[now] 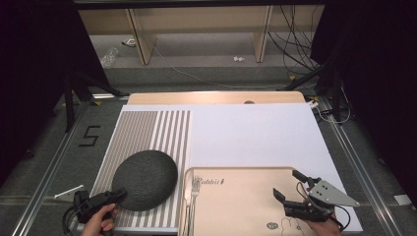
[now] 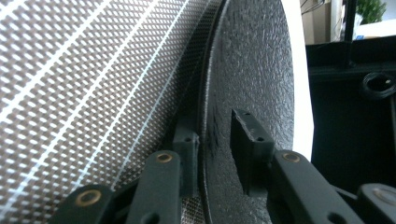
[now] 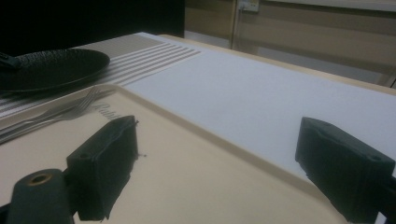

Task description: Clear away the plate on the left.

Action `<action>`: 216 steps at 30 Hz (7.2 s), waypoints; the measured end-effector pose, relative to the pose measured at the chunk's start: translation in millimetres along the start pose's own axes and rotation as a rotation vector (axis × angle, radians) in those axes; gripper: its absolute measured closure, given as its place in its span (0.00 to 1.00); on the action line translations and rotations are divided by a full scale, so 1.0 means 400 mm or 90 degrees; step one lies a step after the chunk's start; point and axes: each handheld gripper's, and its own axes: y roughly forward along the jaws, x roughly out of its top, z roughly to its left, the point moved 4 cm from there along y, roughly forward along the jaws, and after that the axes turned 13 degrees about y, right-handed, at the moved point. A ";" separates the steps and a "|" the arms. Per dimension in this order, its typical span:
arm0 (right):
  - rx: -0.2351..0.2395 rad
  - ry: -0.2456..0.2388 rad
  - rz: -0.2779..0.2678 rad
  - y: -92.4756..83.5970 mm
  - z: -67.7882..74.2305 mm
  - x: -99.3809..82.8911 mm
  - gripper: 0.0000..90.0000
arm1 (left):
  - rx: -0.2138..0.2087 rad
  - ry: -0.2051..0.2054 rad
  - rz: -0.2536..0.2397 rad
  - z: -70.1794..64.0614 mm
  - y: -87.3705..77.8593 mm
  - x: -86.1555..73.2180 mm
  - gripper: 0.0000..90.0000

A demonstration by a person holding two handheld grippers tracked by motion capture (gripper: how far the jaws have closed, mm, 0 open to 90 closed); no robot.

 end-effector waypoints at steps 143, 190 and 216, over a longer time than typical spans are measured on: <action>-0.006 0.009 -0.011 -0.014 -0.007 0.002 0.15 | -0.210 0.151 0.306 -0.371 0.301 -0.377 0.94; 0.006 0.009 -0.005 -0.012 0.000 -0.002 0.16 | -0.142 0.425 0.261 -0.423 0.291 -0.379 0.57; 0.010 0.015 -0.011 -0.016 -0.002 0.000 0.16 | -0.078 0.659 0.153 -0.450 0.226 -0.300 0.37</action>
